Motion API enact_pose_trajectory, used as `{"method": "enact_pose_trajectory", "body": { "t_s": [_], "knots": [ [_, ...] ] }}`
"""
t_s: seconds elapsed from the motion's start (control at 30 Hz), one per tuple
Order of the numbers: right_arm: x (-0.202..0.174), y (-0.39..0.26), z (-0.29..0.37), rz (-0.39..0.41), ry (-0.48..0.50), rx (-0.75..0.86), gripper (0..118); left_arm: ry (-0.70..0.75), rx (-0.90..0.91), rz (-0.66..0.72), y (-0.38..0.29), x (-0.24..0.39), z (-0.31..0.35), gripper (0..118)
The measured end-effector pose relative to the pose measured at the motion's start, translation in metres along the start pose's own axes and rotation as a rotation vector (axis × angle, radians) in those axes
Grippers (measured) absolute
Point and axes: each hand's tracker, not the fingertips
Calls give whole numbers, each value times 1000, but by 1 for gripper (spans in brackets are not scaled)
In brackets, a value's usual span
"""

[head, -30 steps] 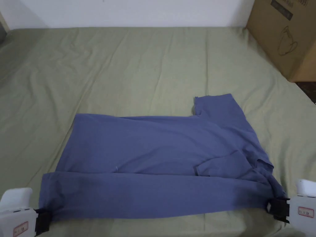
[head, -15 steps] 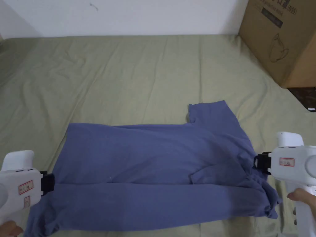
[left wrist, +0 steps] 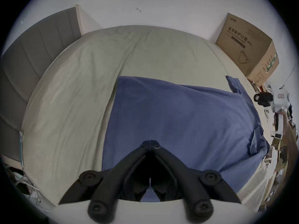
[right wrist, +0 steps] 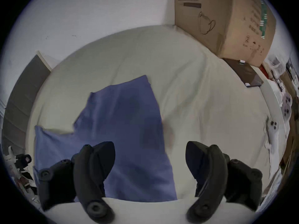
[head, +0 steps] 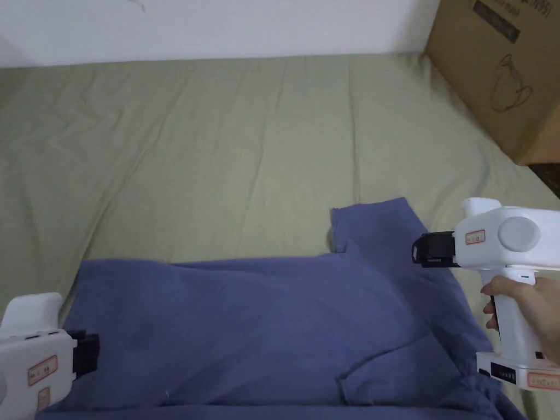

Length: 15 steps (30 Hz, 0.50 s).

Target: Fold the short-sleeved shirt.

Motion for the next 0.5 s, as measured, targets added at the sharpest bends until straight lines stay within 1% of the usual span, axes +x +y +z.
{"method": "enact_pose_trajectory", "body": {
  "t_s": [0.07, 0.1, 0.17, 0.2, 0.23, 0.27, 0.3, 0.33, 0.37, 0.4, 0.43, 0.5],
  "knots": [
    [2, 8, -25, -7, -3, -50, 92, 1, -8, -6, 7, -1, -8, 0],
    [2, 10, -37, -13, -8, -78, 88, 7, -11, -9, 9, -2, -12, 0],
    [-2, 5, -46, 12, -22, -78, 70, 13, -14, -2, 13, -6, -17, 0],
    [-7, 0, -44, 61, -58, -47, 60, 16, -15, 9, 14, -9, -20, 0],
    [-12, -3, -38, 101, -44, -17, 27, 17, -19, 17, 15, -11, -22, 0],
    [-16, -5, -30, 135, -31, 14, 0, 20, -22, 22, 16, -13, -24, 0],
    [-19, -7, -26, 143, -20, 38, 0, 20, -26, 23, 17, -16, -26, 0],
    [-27, -8, -23, 133, -91, 56, 0, 26, -30, 25, 19, -19, -28, 0],
    [-31, -8, -24, 178, -57, 34, 0, 36, -29, 31, 20, -20, -30, 0],
    [-29, -8, -23, 170, -21, 27, 0, 43, -24, 40, 22, -23, -31, 0],
    [-30, -7, -22, 136, 23, 19, 0, 43, -16, 57, 25, -27, -31, 0],
    [-36, -7, -19, 147, -14, 38, 0, -3, 13, 95, 35, -35, -33, 0]
  ]
}}
